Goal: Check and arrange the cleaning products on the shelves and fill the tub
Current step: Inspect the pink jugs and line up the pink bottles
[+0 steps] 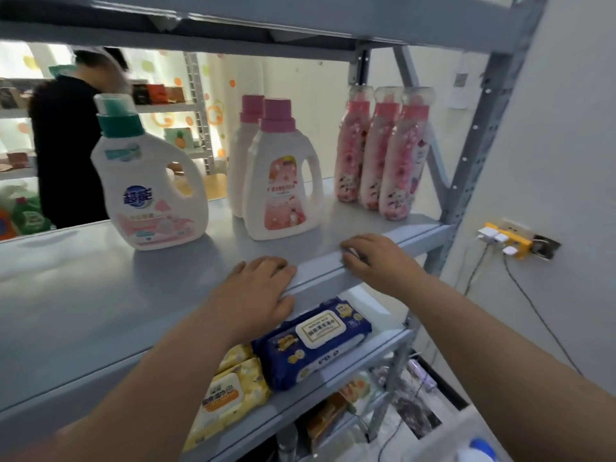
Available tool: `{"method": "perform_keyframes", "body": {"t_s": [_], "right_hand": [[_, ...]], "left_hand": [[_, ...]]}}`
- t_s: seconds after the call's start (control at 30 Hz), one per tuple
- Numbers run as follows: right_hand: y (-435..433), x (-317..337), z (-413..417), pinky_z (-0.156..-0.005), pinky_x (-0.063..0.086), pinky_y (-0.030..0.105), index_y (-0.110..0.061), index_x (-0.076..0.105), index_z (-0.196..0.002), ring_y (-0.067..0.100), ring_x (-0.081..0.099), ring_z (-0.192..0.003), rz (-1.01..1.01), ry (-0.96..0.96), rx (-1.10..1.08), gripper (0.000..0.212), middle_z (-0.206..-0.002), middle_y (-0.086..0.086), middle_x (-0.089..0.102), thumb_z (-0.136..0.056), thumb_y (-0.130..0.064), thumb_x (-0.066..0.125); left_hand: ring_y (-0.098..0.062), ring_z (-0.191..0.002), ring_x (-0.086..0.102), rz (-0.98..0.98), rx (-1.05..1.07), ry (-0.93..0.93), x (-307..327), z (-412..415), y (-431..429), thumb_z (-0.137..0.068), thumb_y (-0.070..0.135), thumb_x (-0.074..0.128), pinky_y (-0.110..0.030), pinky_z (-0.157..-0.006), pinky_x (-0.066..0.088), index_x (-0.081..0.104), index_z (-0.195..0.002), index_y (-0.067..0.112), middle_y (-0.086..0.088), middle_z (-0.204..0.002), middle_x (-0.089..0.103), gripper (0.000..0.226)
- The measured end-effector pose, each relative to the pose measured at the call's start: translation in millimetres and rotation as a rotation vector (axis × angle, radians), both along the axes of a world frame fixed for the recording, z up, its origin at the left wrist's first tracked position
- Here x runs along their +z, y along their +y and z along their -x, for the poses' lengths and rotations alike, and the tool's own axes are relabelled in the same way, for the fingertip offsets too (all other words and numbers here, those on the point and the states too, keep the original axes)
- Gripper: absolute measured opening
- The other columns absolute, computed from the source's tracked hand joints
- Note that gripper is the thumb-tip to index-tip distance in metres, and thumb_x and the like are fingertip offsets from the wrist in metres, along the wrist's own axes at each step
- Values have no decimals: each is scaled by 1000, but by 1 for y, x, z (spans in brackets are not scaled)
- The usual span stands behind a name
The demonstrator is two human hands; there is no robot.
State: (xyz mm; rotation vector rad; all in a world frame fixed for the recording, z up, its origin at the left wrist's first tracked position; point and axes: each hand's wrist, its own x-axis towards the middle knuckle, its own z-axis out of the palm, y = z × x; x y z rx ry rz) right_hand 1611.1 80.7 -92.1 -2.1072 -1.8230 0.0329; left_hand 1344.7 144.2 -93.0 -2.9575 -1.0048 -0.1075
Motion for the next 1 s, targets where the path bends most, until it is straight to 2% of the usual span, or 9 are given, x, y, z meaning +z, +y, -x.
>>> {"method": "perform_keyframes", "body": {"t_s": [0.2,0.3,0.4,0.47,0.57,0.63,0.73,0.87,1.0], "right_hand": [[-22,1,-37,-103,43,37,-22,69,-125,21,54,-119,-18,16,-122,36,-124,1,65,-103,-44,52],[-16,7,-63,-96,42,36,-18,66,-130,24,54,-119,-16,87,-205,39,-128,5,62,-102,-43,55],[-2,15,-90,-98,41,36,-16,47,-148,28,50,-127,-82,251,-311,60,-144,9,48,-98,-45,61],[13,22,-106,-100,45,35,-19,43,-148,28,52,-126,-143,391,-362,70,-141,9,46,-91,-49,69],[39,21,-133,-99,55,43,-27,45,-136,23,61,-115,-234,568,-368,84,-130,3,56,-67,-60,80],[52,20,-147,-92,57,36,-28,47,-127,20,65,-110,-305,658,-322,79,-125,1,61,-63,-52,87],[67,25,-152,-88,48,27,-20,38,-140,13,59,-111,-362,789,-269,83,-126,-6,58,-76,-25,91],[76,25,-159,-89,46,28,-14,29,-140,15,56,-112,-382,803,-260,94,-125,-5,51,-73,-27,93],[73,21,-159,-81,48,18,-28,26,-129,5,57,-105,-403,785,-208,95,-123,-10,51,-66,-31,97]], "left_hand": [[-24,-147,23,-38,-89,74,1,-72,-5,-101,48,37,-52,-121,20,23,-158,19,-4,-161,24,65],[-25,-148,22,-42,-109,93,3,-111,-3,-100,50,38,-52,-119,21,20,-158,21,-3,-162,22,67],[-23,-151,14,42,-130,104,11,-146,6,-100,52,39,-54,-121,16,16,-159,27,0,-164,15,68],[-20,-152,10,114,-129,72,14,-167,14,-99,53,39,-55,-123,10,17,-159,32,3,-164,15,67],[-17,-151,14,145,-104,-7,9,-182,26,-95,59,40,-53,-124,10,23,-156,41,7,-163,21,66],[-14,-149,17,142,-94,-44,4,-184,29,-89,65,36,-51,-124,13,25,-154,44,10,-160,26,69],[-11,-147,19,161,-85,-84,1,-182,30,-88,66,36,-49,-124,15,26,-153,47,14,-158,28,68],[-7,-146,18,174,-74,-121,3,-181,29,-92,62,41,-46,-125,14,27,-153,47,18,-157,29,64],[-5,-144,20,207,-67,-155,1,-181,32,-90,63,44,-45,-125,15,32,-151,47,20,-155,31,64]]}}
